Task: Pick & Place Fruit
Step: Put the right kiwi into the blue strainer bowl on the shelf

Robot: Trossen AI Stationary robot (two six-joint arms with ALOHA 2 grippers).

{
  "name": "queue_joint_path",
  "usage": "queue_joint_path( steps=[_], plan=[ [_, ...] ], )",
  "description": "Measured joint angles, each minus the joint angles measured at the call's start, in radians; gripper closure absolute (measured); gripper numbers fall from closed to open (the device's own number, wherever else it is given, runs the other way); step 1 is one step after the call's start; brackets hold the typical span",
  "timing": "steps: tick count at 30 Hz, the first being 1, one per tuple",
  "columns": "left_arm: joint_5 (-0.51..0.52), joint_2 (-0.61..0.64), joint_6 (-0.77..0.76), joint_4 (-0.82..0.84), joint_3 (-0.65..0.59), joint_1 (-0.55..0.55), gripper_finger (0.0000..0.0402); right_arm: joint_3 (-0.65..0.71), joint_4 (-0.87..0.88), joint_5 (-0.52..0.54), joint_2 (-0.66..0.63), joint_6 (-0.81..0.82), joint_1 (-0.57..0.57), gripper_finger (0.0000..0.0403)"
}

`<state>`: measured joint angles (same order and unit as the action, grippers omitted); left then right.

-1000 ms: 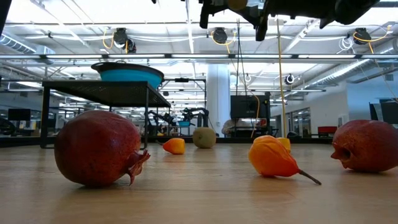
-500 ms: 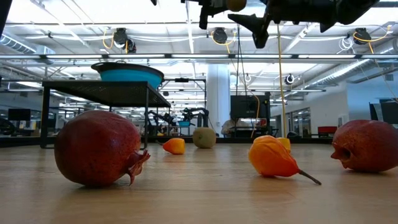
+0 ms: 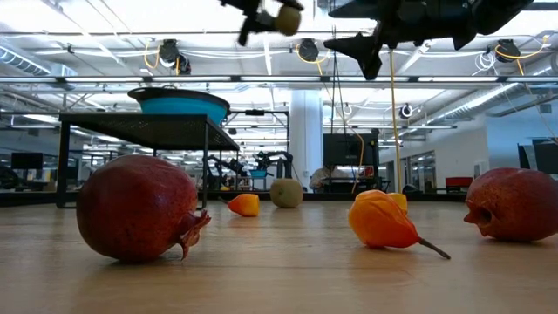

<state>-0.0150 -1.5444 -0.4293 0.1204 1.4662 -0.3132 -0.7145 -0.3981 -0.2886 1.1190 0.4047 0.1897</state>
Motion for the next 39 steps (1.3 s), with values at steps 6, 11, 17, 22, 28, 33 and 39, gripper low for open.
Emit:
queue_joint_path(
  steps=[6,11,17,22,28,33,39],
  plan=[
    [0.081,0.105,-0.025,0.265,0.0,-0.054,0.0216,0.0,0.013,-0.002,-0.015,-0.073,0.032,0.0262],
    [0.161,0.166,-0.038,0.467,0.0,-0.095,0.0216,0.0,0.088,-0.002,-0.04,-0.143,0.06,0.0332],
    [0.199,0.193,-0.089,0.624,0.0,-0.155,0.0216,0.0,0.194,-0.001,-0.111,-0.222,0.097,0.0397],
    [0.197,0.193,-0.11,0.69,0.0,-0.204,0.0215,0.0,0.318,0.061,-0.212,-0.265,0.112,0.0393],
    [0.165,0.193,-0.127,0.717,0.0,-0.269,0.0215,0.0,0.509,0.18,-0.339,-0.304,0.112,0.0401],
    [0.162,0.193,-0.132,0.732,0.0,-0.325,0.0215,0.0,0.638,0.261,-0.428,-0.317,0.112,0.0399],
    [0.182,0.189,-0.131,0.801,0.0,-0.396,0.0215,0.0,0.754,0.318,-0.507,-0.346,0.112,0.0402]
  ],
)
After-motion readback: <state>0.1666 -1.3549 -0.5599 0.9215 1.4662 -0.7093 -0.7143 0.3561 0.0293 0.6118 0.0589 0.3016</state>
